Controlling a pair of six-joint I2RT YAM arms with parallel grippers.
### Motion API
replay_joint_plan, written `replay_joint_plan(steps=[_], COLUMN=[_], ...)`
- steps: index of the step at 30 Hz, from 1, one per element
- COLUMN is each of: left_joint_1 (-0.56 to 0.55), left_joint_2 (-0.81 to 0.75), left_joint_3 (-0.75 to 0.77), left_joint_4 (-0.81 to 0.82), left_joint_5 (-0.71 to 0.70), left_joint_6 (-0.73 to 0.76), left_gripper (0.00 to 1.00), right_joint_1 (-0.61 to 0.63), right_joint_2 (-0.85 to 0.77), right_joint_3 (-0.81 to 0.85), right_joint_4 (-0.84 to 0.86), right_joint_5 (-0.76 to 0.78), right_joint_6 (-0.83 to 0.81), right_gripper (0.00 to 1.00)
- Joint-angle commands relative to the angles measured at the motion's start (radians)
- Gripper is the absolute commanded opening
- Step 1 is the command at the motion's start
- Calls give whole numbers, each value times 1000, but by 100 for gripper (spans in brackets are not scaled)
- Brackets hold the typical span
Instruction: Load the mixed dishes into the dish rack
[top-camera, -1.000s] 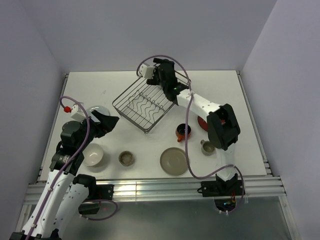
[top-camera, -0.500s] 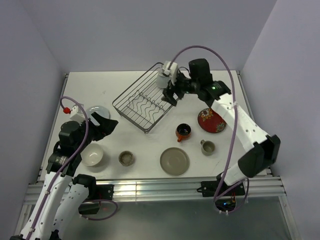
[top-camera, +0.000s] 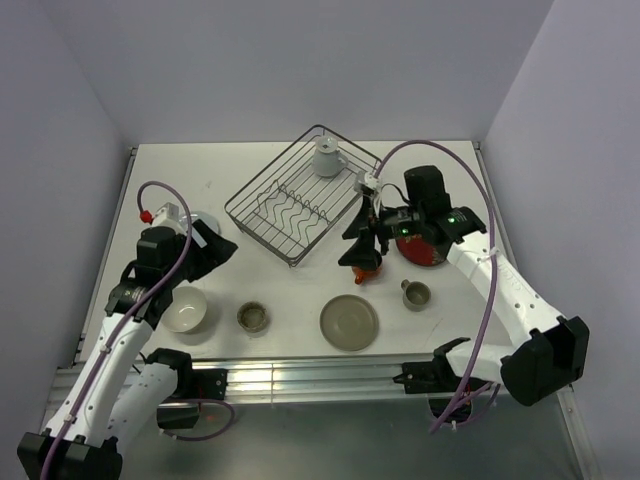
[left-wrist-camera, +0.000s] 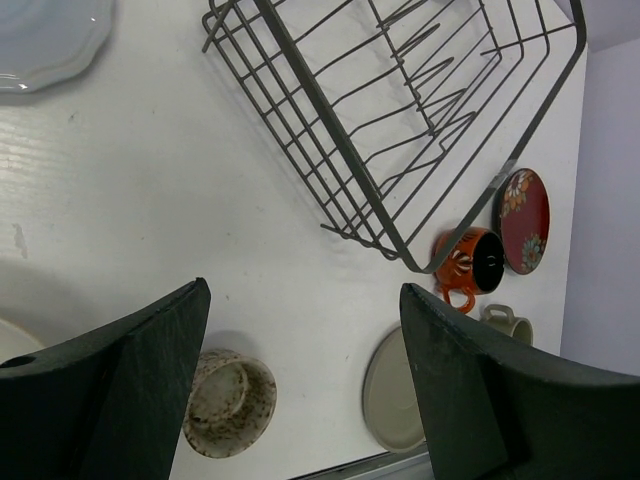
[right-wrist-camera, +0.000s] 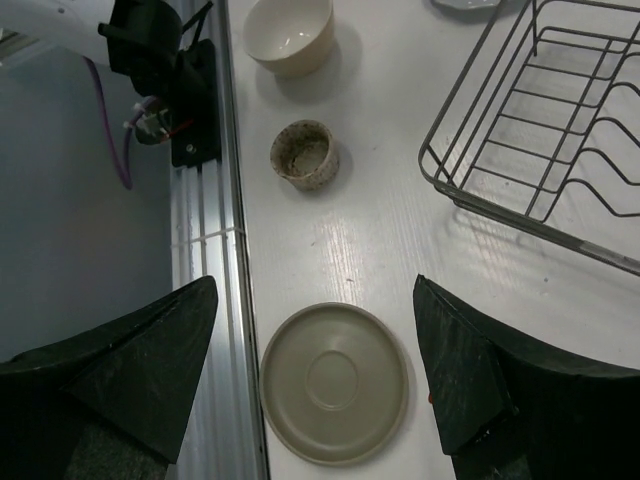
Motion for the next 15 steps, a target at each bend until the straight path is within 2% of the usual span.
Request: replay_joint_plan(steps=[1, 9, 15], left_joint_1=[7, 7, 9], left_joint_2=[-1, -33, -35], left_joint_3=[34, -29, -43], left_joint_4=[16, 7, -41], left_joint_5=[13, 105, 121], left_joint_6=[2, -26, -29], left_gripper=[83, 81, 80], right_joint_1=[-55, -117, -146], right_joint_2=[-52, -64, -52], right_joint_3=[-41, -109, -129], right_joint_4=[26, 29, 35], right_joint_5=[-85, -117, -128], right_joint_6=[19, 2, 6], right_gripper=[86, 86, 86])
